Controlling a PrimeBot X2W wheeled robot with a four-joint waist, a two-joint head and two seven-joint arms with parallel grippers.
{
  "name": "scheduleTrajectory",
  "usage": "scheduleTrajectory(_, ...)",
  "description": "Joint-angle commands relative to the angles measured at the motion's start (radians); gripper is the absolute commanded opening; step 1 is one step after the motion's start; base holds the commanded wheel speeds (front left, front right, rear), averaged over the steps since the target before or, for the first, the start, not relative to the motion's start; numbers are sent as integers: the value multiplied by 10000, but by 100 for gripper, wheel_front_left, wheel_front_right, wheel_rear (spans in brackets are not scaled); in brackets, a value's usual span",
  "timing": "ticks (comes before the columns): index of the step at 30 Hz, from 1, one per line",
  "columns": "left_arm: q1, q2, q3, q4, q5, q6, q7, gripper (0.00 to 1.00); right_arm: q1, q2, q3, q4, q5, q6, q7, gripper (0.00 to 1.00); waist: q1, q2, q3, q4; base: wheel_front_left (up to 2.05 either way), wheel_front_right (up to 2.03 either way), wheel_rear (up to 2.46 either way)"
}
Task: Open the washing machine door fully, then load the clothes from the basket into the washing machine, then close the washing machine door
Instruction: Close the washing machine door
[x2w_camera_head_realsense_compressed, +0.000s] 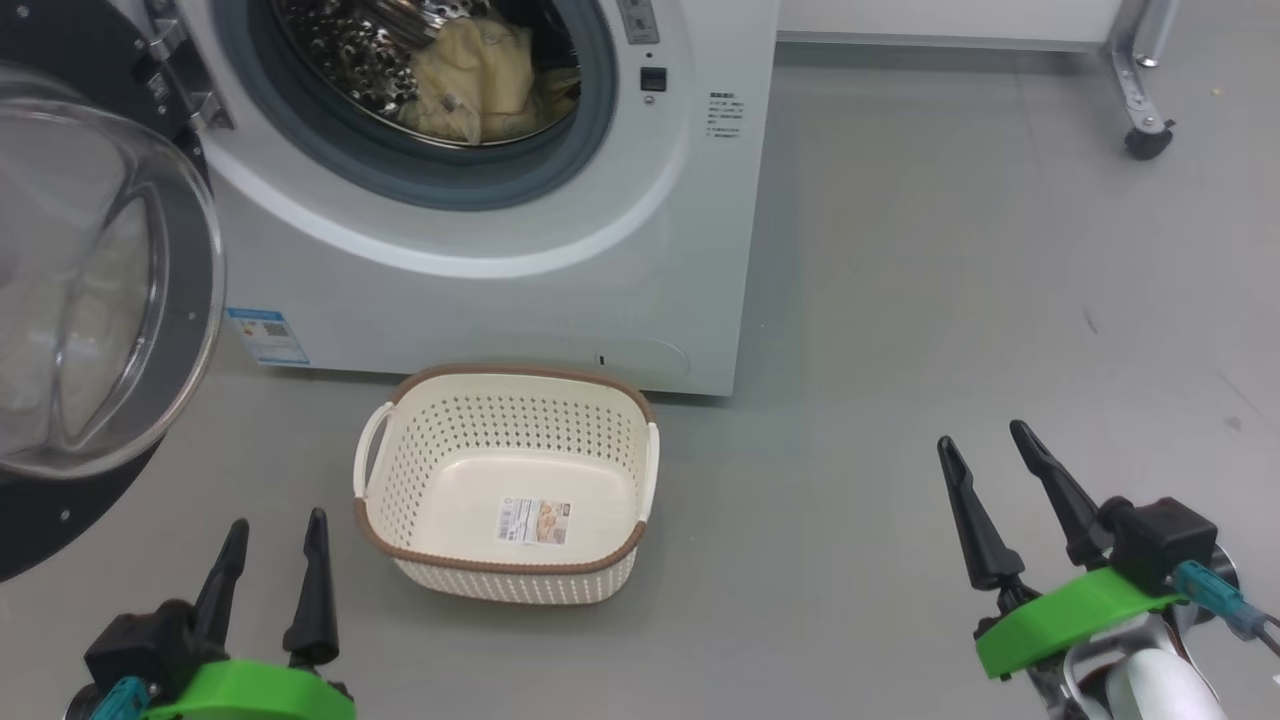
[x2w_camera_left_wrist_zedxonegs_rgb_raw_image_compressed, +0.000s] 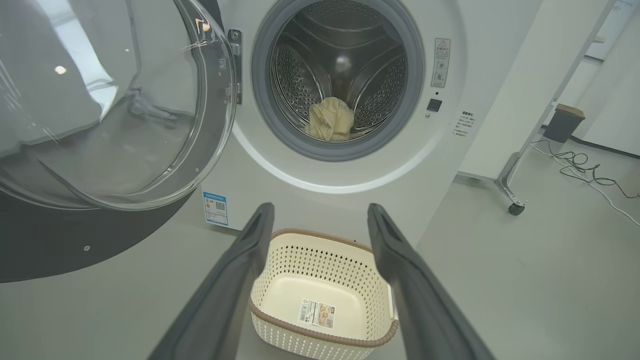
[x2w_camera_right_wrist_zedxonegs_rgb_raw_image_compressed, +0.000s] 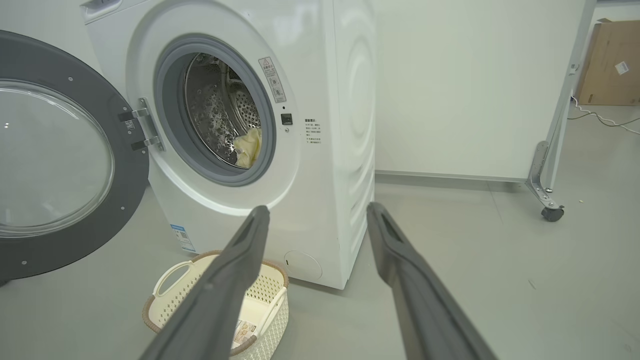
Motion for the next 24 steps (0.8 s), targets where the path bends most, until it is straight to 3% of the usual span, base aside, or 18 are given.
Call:
scheduleTrajectory(1,-509,172,426,-285,115,52,-46,100,-236,-31,221,-338,64,-27,-69,100,0,0,-32,402,0,0,0)
scheduleTrajectory(14,-221,441,526,-760,33,325,277,100,-146,24,549,-396,277,-27,-69,100,0,0,-210,2726,0,0,0)
scheduleTrajectory(24,-16,626,531,-1041,25,457,473,100,-34,39,760,-361,383,-27,-69,100,0,0,-392,3918,0,0,0)
